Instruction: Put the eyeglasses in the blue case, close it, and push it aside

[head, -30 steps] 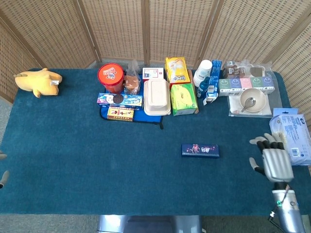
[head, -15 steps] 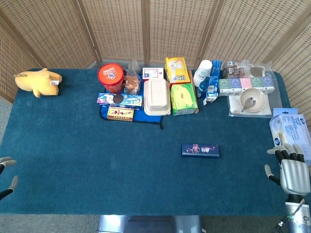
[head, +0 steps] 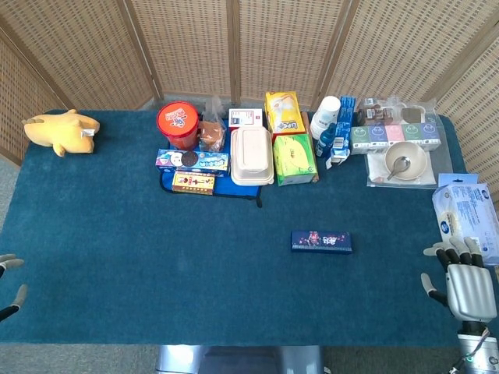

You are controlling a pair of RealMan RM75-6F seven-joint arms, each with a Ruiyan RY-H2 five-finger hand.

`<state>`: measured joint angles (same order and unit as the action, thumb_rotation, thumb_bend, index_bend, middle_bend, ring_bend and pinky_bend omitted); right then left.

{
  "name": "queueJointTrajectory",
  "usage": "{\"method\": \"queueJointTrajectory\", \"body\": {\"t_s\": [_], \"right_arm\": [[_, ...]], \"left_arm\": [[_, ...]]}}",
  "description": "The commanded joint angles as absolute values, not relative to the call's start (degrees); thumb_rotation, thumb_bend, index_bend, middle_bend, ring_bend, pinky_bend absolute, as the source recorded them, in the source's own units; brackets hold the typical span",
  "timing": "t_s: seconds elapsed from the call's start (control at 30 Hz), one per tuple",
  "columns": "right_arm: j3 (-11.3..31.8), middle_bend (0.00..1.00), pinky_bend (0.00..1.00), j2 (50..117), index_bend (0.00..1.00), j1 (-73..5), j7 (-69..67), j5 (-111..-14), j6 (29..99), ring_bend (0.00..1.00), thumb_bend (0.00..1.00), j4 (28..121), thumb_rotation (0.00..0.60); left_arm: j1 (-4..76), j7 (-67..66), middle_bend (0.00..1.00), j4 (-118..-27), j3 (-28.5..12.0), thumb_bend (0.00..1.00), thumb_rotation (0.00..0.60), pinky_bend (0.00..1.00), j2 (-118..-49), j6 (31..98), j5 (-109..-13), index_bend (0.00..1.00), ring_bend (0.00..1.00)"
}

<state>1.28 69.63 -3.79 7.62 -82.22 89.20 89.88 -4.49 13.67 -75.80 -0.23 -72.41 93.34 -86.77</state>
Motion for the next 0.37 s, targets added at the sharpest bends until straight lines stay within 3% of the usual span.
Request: {"method": "queueJointTrajectory", "body": {"t_s": [0.03,0.37], "right_arm": [[1.1,0.32,0.12,69.64,0.37,-3.61,7.24,-82.57,88.9,0.18,0.33,89.73,0.6],[1.61,0.32,0.12,69.78,0.38,-3.29,6.86,-83.93,89.13,0.18,0.33,90.11,0.6]], "left_arm": [[-4.76,13.68,0.29,-76.29,-0.11,0.35,0.594,0.16,-71.89,93.45,-86.72,0.32,0.27],[-4.91,14.45,0.29,-77.2,-0.28,0.34,0.597,0.16,-70.81,93.66,-87.08,0.31,0.27]]}}
